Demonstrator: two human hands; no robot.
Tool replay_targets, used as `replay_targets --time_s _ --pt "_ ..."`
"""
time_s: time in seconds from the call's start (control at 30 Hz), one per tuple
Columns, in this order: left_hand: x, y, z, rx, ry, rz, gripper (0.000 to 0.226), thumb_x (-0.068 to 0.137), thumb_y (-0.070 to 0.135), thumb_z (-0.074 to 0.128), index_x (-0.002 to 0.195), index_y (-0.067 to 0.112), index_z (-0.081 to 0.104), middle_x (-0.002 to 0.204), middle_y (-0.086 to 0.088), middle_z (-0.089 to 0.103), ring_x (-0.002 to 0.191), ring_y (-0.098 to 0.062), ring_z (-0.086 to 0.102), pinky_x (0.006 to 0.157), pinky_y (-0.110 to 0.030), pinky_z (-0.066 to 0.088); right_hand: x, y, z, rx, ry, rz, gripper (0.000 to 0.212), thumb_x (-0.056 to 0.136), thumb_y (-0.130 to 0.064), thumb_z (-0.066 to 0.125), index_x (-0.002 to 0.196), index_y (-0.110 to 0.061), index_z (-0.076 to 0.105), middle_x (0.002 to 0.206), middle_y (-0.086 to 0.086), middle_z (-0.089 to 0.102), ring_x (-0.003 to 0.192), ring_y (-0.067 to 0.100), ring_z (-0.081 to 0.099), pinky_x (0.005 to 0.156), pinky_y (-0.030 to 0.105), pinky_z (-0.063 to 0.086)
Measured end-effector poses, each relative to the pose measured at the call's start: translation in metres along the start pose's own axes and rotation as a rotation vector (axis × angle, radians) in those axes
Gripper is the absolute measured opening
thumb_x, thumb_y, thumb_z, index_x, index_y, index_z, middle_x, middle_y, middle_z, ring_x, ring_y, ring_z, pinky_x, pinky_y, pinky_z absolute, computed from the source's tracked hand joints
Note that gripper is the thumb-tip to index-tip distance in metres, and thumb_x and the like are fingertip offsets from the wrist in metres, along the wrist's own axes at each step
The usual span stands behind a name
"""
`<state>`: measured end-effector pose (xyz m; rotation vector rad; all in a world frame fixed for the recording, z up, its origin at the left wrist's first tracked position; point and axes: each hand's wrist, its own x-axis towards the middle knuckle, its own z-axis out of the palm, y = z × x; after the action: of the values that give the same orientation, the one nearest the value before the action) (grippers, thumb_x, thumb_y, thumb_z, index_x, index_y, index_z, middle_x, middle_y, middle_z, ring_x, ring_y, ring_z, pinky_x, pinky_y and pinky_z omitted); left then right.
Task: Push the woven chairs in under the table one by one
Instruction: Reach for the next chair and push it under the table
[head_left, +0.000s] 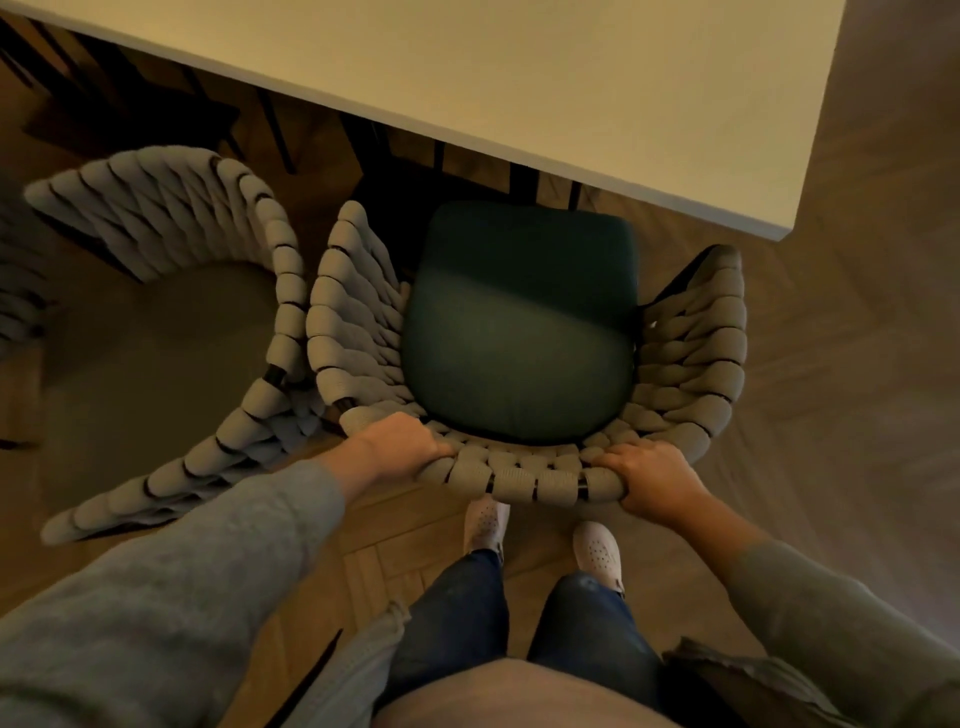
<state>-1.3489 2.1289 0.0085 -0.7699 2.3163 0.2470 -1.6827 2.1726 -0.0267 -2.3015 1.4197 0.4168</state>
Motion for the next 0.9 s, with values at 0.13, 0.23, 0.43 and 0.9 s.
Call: replay_targets --time_s 0.13,0.23,0.43,0.9 --pt "0.003 -0.009 -0.012 0.042 0.043 0.016 0.041 0.095 0.013 0.047 0.136 0.02 0.043 0.102 -0.007 0.065 0.092 -0.024 0.063 0.064 -0.03 0.035 -0.001 0.005 -0.004 0.037 0.031 0.023 0.046 0.085 -0.036 0.063 0.131 -0.037 0.054 0.12 -0.01 0.063 0.108 0.015 0.055 0.084 0.028 0.04" --pt "0.004 -0.012 -0.018 0.071 0.043 0.033 0.042 0.096 0.011 0.045 0.137 0.019 0.042 0.102 -0.007 0.065 0.092 -0.024 0.063 0.063 -0.03 0.034 0.001 0.006 -0.006 0.041 0.03 0.027 0.045 0.086 -0.036 0.062 0.13 -0.037 0.055 0.12 -0.01 0.063 0.108 0.015 0.055 0.083 0.027 0.04" --pt "0.006 -0.037 -0.019 0.036 0.064 0.014 0.045 0.096 0.013 0.046 0.14 0.024 0.04 0.102 -0.004 0.065 0.09 -0.023 0.063 0.063 -0.029 0.035 0.017 0.0 -0.011 0.043 0.055 0.024 0.044 0.088 -0.034 0.059 0.132 -0.035 0.054 0.121 -0.009 0.063 0.108 0.015 0.057 0.084 0.028 0.044" --pt "0.026 -0.14 -0.014 0.01 -0.036 -0.111 0.047 0.098 0.024 0.045 0.142 0.037 0.034 0.108 0.0 0.064 0.095 -0.021 0.063 0.074 -0.032 0.047 0.107 -0.03 -0.029 0.072 0.098 0.064 0.032 0.088 -0.032 0.059 0.119 -0.03 0.062 0.109 -0.006 0.067 0.097 0.015 0.061 0.078 0.029 0.047"
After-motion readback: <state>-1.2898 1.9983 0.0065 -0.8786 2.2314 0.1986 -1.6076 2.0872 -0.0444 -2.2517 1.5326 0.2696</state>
